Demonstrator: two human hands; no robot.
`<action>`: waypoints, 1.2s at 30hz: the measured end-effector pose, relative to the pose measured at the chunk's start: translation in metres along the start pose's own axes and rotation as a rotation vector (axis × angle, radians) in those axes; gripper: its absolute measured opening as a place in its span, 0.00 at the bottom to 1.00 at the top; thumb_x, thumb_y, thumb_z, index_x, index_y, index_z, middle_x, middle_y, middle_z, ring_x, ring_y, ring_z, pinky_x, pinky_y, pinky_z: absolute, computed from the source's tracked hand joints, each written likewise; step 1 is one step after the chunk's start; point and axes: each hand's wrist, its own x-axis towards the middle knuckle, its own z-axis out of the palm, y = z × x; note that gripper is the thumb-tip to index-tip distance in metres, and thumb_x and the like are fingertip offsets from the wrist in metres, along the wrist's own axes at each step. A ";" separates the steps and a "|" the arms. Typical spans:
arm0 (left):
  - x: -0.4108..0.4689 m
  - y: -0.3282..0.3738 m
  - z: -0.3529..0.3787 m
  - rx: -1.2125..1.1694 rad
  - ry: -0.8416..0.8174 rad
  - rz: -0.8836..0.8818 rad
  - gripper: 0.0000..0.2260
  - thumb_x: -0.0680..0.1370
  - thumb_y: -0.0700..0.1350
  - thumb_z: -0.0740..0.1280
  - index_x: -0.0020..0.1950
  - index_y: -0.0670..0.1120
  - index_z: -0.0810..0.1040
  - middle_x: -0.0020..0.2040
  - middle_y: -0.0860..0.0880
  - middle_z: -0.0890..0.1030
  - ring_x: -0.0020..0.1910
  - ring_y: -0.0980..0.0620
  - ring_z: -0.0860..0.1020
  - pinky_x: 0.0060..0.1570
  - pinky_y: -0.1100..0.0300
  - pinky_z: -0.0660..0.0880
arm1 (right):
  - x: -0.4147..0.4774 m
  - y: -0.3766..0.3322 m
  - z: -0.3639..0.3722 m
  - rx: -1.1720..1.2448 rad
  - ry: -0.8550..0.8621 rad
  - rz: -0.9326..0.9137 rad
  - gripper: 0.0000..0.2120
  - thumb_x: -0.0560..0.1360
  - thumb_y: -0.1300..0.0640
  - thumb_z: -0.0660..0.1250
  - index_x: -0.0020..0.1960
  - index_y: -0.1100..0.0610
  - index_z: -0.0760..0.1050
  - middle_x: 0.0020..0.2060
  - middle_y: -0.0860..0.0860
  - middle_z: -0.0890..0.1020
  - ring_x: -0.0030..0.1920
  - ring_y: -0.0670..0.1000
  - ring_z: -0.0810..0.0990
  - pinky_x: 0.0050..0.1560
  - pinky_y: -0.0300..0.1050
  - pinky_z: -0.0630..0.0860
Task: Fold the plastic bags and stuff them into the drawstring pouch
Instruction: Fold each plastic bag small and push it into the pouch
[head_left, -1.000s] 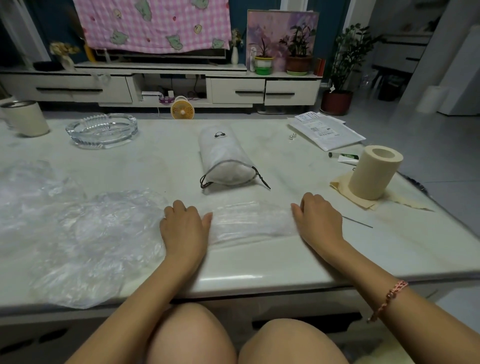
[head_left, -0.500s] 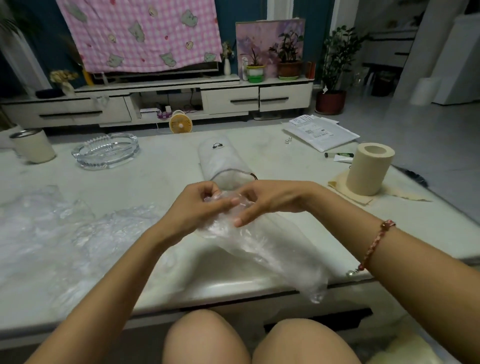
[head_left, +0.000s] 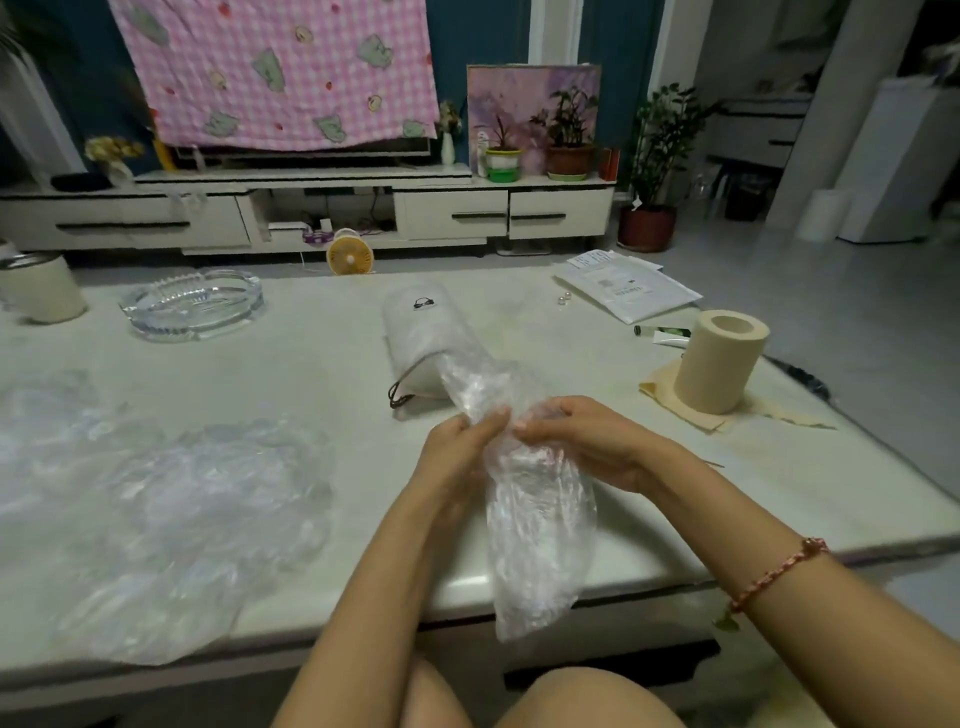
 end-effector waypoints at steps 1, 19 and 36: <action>0.006 -0.004 0.001 0.108 0.107 0.060 0.12 0.77 0.41 0.67 0.56 0.34 0.78 0.46 0.39 0.83 0.41 0.44 0.83 0.43 0.54 0.81 | -0.001 0.000 -0.004 0.015 0.014 0.011 0.06 0.74 0.65 0.68 0.49 0.66 0.77 0.42 0.56 0.83 0.43 0.50 0.82 0.48 0.40 0.78; 0.008 -0.009 -0.020 -0.059 -0.076 -0.249 0.21 0.67 0.59 0.71 0.47 0.43 0.78 0.43 0.42 0.75 0.38 0.47 0.75 0.37 0.59 0.73 | 0.001 -0.011 0.006 -0.397 0.031 -0.224 0.28 0.65 0.82 0.49 0.29 0.58 0.80 0.44 0.50 0.78 0.40 0.40 0.77 0.34 0.28 0.68; 0.014 -0.013 -0.028 -0.222 -0.017 -0.254 0.11 0.72 0.41 0.68 0.53 0.39 0.80 0.47 0.41 0.81 0.47 0.44 0.79 0.52 0.54 0.75 | -0.018 0.010 0.011 -1.602 -0.030 -0.885 0.42 0.60 0.60 0.77 0.70 0.53 0.63 0.70 0.52 0.68 0.71 0.52 0.62 0.69 0.45 0.57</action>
